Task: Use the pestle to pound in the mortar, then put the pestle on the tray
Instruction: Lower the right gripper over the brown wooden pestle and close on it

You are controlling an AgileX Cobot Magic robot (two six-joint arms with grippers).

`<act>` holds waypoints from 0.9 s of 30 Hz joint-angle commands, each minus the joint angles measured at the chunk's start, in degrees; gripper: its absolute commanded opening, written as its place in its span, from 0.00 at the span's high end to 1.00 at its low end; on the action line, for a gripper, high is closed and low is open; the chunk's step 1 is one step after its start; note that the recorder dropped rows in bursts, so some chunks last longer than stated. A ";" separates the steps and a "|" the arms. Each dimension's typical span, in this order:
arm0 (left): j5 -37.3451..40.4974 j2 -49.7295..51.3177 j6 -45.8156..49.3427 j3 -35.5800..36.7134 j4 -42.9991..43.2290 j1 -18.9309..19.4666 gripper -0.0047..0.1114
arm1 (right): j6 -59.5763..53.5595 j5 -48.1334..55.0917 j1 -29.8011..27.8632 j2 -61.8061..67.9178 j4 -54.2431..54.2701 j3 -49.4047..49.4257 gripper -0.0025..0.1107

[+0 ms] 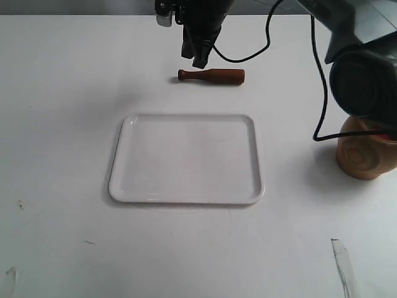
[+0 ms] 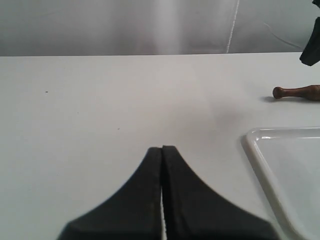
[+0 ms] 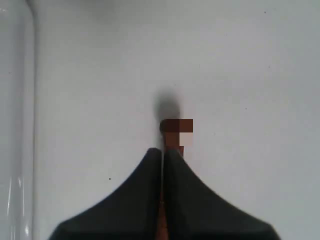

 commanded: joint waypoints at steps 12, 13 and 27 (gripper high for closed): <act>-0.17 -0.07 -0.47 0.03 -0.42 -0.44 0.96 | -0.65 -0.24 -0.10 3.52 -1.61 -0.67 0.52; -0.17 -0.07 -0.47 0.03 -0.42 -0.44 0.96 | -0.65 -0.48 -0.10 3.52 -1.61 -0.67 0.52; -0.17 -0.07 -0.47 0.03 -0.42 -0.44 0.96 | 10.27 0.83 -6.16 2.45 -7.75 0.43 0.55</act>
